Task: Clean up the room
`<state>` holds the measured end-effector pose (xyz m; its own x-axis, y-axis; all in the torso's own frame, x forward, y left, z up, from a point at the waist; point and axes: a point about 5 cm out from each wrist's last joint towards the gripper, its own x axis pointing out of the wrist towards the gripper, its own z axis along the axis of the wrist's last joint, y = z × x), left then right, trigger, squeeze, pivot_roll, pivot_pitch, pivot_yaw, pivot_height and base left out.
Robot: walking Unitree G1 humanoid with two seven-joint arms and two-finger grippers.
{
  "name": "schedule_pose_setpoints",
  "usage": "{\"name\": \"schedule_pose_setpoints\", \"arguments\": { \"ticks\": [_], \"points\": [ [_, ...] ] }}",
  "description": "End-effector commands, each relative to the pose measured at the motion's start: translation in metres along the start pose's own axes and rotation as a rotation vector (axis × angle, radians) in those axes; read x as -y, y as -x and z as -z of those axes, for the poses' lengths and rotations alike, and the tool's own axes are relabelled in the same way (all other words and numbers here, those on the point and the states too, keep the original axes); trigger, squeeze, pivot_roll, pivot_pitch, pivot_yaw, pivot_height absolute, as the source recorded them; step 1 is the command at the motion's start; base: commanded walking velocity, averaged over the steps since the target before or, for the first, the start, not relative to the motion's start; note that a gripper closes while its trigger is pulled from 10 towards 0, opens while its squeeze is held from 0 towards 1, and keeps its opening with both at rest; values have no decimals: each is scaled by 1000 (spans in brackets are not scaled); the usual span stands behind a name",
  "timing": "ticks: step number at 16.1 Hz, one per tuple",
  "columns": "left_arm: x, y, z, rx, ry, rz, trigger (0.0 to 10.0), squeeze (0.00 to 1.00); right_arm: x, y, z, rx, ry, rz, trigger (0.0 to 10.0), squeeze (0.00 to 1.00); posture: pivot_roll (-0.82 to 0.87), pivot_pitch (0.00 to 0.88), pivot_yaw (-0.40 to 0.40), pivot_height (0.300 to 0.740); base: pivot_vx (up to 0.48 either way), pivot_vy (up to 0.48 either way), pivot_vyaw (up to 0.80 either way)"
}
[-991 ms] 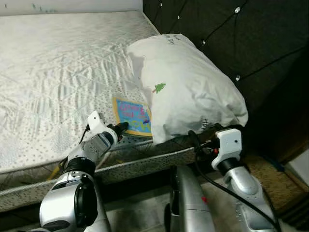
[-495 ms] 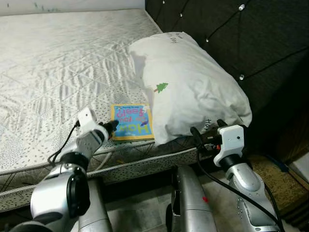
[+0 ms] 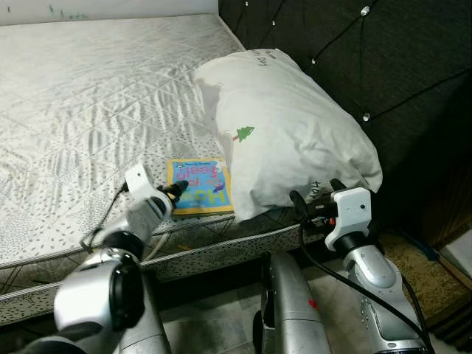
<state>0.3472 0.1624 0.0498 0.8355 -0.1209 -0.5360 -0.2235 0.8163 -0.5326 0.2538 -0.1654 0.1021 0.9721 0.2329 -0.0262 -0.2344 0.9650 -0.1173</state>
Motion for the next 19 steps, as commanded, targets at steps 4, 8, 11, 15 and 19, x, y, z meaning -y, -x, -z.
{"name": "schedule_pose_setpoints", "arguments": {
  "ticks": [4, 8, 11, 15, 19],
  "points": [
    [-12, 6, -6, 174, -49, -94, 10000, 1000, 0, -4, 1, 2, -2, 4, 10000, 0, -99, 0, -41, 499, 0, 0, 0],
    [-22, 43, -28, 458, -144, -153, 10000, 1000, -14, -18, 2, 1, -38, -55, 10000, 0, -40, 0, -33, 499, 0, 0, 0],
    [-23, 73, -28, 549, -295, -148, 10000, 1000, -24, -33, -5, 26, -52, -72, 10000, 0, 34, 0, -48, 499, 0, 0, 0],
    [-16, 91, -22, 498, -429, -143, 10000, 0, -11, -57, -18, 92, -146, 20, 10000, 0, 61, 0, -11, 523, 0, 0, 0],
    [-1, 82, -28, 506, -465, -106, 10000, 0, -8, -59, -24, 124, -147, 53, 10000, 0, 0, 0, 24, 567, 0, 0, 0]
  ]
}}
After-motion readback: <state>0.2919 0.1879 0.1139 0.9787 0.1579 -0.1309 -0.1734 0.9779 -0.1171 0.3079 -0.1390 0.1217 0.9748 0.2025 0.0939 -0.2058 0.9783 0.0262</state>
